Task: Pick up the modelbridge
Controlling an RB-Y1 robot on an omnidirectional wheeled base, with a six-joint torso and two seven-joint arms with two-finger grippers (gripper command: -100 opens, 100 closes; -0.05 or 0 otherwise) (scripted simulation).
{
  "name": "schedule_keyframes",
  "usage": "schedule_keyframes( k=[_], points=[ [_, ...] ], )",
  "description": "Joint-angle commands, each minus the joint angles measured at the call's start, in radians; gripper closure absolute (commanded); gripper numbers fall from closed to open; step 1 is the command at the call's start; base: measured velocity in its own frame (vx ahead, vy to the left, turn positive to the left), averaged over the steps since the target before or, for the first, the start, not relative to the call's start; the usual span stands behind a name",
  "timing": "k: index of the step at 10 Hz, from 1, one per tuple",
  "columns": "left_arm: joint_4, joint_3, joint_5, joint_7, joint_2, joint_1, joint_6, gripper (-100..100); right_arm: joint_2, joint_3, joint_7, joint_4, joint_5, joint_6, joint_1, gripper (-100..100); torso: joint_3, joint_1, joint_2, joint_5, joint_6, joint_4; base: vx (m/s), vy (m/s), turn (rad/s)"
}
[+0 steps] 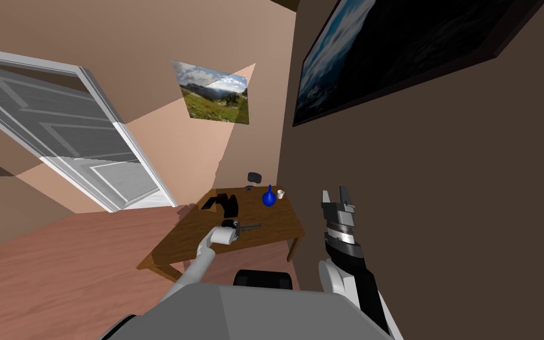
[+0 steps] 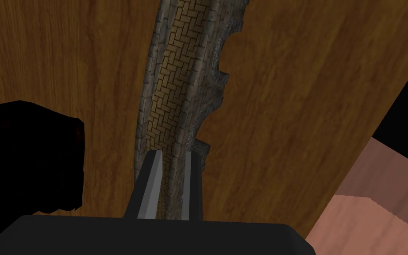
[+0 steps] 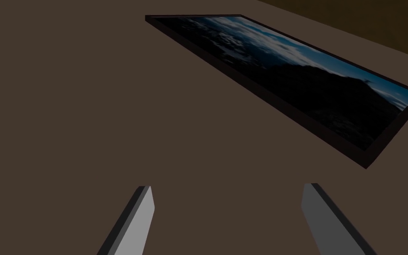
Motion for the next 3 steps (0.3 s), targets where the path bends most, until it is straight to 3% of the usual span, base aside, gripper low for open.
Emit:
schedule_keyframes(
  k=[1, 2, 3],
  points=[
    [-0.028, -0.004, 0.001, 0.01, 0.006, 0.001, 0.029, 100, 0.0, 0.0, 0.0, 0.0, 0.0, 0.0, 0.0, 0, 0.0, 0.0, 0.0, 0.0, 0.0, 0.0, -0.057, 0.0, -0.001],
    [-0.019, -0.003, 0.001, 0.006, 0.004, 0.002, 0.018, 100, 0.0, 0.0, 0.0, 0.0, 0.0, 0.0, 0.0, 0, 0.001, 0.0, 0.001, 0.0, 0.0, 0.0, -0.024, -0.001, 0.0],
    [-0.021, -0.003, 0.001, 0.007, 0.004, 0.002, 0.022, 0, 0.0, 0.0, 0.0, 0.0, 0.0, 0.0, 0.0, 0, 0.0, 0.0, -0.001, 0.0, 0.0, 0.0, -0.005, 0.0, 0.0]
  ],
)
